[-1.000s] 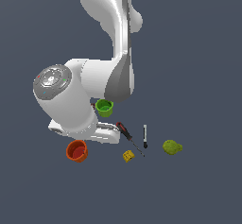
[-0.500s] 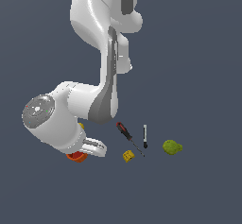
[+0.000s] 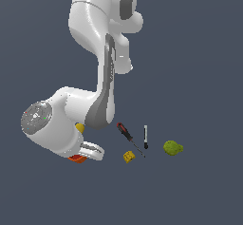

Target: Pick up a designated object from a clutter of objects.

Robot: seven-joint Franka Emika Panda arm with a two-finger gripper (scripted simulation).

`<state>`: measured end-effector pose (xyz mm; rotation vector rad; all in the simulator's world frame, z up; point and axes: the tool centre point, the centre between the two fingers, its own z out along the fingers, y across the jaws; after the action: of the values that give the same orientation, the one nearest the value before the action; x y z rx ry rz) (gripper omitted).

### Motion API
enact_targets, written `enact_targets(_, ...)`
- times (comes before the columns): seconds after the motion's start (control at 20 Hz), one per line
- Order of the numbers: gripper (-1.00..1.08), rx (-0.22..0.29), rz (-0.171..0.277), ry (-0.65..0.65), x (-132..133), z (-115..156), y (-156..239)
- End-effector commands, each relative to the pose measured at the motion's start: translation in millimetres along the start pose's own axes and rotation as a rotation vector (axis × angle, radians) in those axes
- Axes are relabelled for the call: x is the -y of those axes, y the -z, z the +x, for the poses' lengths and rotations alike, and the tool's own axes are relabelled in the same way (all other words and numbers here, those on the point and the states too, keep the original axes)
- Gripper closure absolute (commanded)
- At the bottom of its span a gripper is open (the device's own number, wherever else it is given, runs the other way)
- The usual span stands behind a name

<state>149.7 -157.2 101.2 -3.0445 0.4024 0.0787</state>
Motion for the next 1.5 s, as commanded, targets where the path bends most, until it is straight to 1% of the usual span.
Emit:
enact_targets(0.0,-0.2,0.0,0.0,0.0,0.2,0.1,-3.9)
enact_targets(0.25,-0.2,-0.001,0.0,0.0,-0.2,0.2,-25.3)
enact_targets(0.4,-0.2,-0.001,0.0,0.0,-0.2,0.1,-30.0)
enact_targets(0.45,1.08,-0.001,0.0,0.0,-0.2,0.1,-30.0)
enact_targets(1.1,1.08,0.0,0.0,-0.001,0.6,-1.1,-28.4)
enact_targets(1.45,1.08,0.0,0.0,-0.001,12.4,-11.3,-11.3)
